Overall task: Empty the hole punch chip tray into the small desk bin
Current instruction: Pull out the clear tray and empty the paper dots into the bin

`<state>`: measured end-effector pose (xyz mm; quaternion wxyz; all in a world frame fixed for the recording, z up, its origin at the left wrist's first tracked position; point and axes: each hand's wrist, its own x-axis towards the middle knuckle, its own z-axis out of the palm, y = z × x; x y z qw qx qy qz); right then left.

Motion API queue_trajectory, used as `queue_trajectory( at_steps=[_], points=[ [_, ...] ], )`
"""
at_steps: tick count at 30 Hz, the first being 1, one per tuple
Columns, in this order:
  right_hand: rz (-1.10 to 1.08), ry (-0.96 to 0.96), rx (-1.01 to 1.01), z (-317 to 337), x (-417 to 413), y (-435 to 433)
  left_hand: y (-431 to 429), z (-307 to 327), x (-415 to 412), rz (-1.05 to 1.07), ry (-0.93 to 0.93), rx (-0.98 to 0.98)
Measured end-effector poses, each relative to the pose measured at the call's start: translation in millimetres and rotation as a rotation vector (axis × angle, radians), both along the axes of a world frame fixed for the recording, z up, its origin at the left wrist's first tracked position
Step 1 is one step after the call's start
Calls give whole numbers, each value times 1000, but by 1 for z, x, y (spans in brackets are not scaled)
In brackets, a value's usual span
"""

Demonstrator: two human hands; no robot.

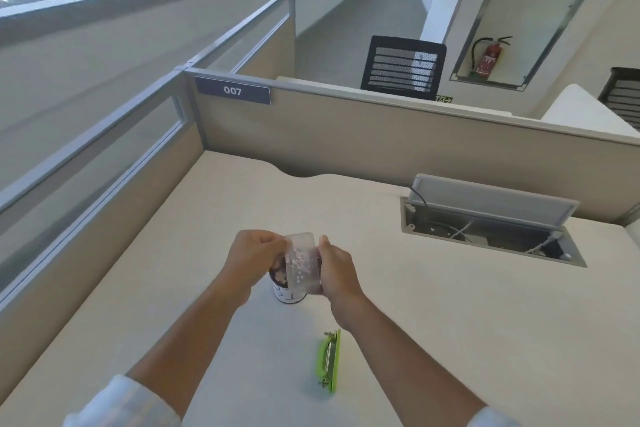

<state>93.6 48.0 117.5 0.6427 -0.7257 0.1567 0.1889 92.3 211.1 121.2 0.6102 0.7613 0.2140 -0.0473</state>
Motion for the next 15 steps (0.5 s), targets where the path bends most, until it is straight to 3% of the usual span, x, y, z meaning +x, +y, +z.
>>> queue_trajectory(
  at_steps=[7,15],
  points=[
    [78,-222,-234,-3,2,-9,15,-11,25,30,-44,67],
    [296,-313,-478,-27,0,-3,16,-37,26,61,-90,149]
  ],
)
